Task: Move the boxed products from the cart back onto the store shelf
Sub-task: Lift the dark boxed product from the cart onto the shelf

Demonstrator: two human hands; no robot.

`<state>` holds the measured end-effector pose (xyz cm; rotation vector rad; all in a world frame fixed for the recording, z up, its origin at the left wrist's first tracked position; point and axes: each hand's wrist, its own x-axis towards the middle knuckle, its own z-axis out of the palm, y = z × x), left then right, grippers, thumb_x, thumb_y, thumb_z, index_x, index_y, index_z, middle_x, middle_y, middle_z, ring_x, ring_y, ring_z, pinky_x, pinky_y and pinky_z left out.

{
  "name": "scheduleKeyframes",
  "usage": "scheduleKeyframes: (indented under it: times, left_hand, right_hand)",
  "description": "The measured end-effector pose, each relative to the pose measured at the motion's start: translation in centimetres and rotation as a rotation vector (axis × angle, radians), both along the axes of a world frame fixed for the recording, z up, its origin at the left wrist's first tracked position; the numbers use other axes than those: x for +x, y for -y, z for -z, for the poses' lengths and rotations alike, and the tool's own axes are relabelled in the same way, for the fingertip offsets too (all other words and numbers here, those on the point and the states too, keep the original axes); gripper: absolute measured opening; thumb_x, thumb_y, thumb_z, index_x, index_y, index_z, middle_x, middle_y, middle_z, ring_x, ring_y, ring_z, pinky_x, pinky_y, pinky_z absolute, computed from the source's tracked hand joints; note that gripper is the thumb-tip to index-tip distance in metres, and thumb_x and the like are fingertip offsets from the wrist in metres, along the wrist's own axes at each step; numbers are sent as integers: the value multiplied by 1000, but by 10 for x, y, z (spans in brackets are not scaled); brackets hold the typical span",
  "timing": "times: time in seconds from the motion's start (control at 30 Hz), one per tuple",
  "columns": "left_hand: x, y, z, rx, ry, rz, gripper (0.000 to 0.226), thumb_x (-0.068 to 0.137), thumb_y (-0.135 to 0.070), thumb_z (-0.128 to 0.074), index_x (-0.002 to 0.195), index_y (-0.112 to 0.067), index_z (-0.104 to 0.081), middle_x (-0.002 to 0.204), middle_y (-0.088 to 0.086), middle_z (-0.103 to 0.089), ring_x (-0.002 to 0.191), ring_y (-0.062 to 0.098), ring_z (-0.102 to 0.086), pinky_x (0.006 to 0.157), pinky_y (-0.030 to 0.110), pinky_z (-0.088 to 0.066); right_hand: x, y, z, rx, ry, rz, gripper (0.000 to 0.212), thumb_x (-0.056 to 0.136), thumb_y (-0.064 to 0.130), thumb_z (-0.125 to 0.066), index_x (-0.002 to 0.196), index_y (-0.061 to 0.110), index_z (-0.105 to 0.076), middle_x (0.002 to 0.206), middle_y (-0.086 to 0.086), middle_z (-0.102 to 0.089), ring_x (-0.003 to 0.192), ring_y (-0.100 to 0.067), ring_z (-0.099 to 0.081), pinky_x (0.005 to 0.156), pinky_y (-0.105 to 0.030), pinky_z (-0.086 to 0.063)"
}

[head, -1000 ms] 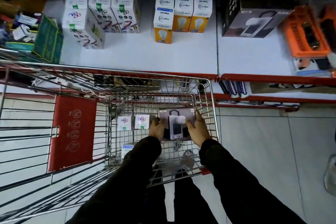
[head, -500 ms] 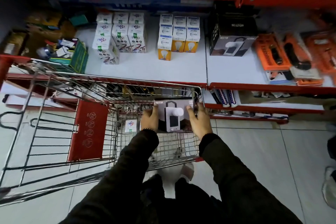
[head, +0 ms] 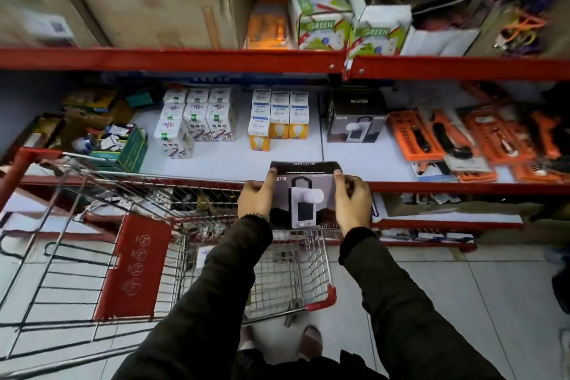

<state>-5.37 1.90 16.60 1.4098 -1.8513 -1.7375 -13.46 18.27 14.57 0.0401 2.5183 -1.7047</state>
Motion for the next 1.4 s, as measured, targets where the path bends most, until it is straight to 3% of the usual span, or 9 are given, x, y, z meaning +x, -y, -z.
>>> scheduleKeyframes:
  times: [0.2,0.27,0.33,0.43,0.53,0.93,1.13,1.23,1.4]
  left_hand:
    - [-67,-32,-19,-50,-146,124,29,84,-47,-65,100,-23,-68,93,1,-66,81,13,-61,74,23,-46]
    - [-90,-42,-20,-86,-164,186,23,87,-42,-64,101,-25,-69,93,0,-66,77,6,-59,63,7,-43]
    - [-113,-51,-17,-111,-143,239,23,90,-36,-61,109,-24,-68,100,3,-68,83,10,-61,59,-1,-38]
    - [-141,-62,-8,-119,-71,307,32,95,-29,-56,125,-19,-62,120,11,-69,99,20,-61,84,15,-44]
    - [-162,-69,4,-118,-4,367,38,95,-22,-53,132,-14,-57,127,15,-66,115,30,-62,100,28,-46]
    - [-187,-73,31,-128,34,374,40,99,-20,-48,138,-11,-50,131,18,-63,120,32,-60,100,29,-46]
    - [-168,-69,29,-43,-20,422,64,98,-32,-53,153,-16,-25,150,15,-46,137,31,-46,115,38,-38]
    - [-139,-60,29,-250,-96,438,54,98,-27,-52,147,-15,-36,144,12,-50,132,28,-48,112,44,-40]
    - [-83,-29,37,-753,-39,552,43,95,-26,-48,138,-19,-48,134,5,-55,120,24,-51,102,36,-42]
  right_hand:
    - [-61,-34,-17,-7,-43,116,24,96,33,-54,109,16,-63,116,-7,-60,94,-18,-54,84,-26,-38]
    - [-83,-45,-18,6,-48,125,24,97,28,-52,114,16,-63,117,-6,-59,93,-17,-53,83,-24,-36]
    - [-105,-56,-16,32,-45,117,25,99,25,-51,120,16,-62,125,-8,-58,96,-14,-51,86,-23,-33]
    - [-134,-68,-7,117,-5,80,35,100,25,-51,133,13,-59,140,-10,-53,119,-23,-52,97,-22,-31]
    - [-157,-74,7,156,77,42,40,101,24,-50,139,12,-54,146,-12,-50,132,-30,-49,109,-32,-35]
    - [-182,-70,25,247,87,-3,38,102,24,-51,138,12,-55,135,-17,-61,123,-34,-57,99,-27,-37]
    - [-164,-67,10,210,36,26,52,101,25,-52,147,7,-35,152,-17,-39,139,-33,-41,113,-36,-31]
    - [-135,-61,7,367,-131,-1,50,99,24,-56,144,11,-38,144,-19,-38,134,-34,-37,110,-43,-34]
    - [-77,-32,11,646,-337,-227,43,98,35,-52,137,19,-46,131,-15,-47,119,-30,-48,100,-44,-42]
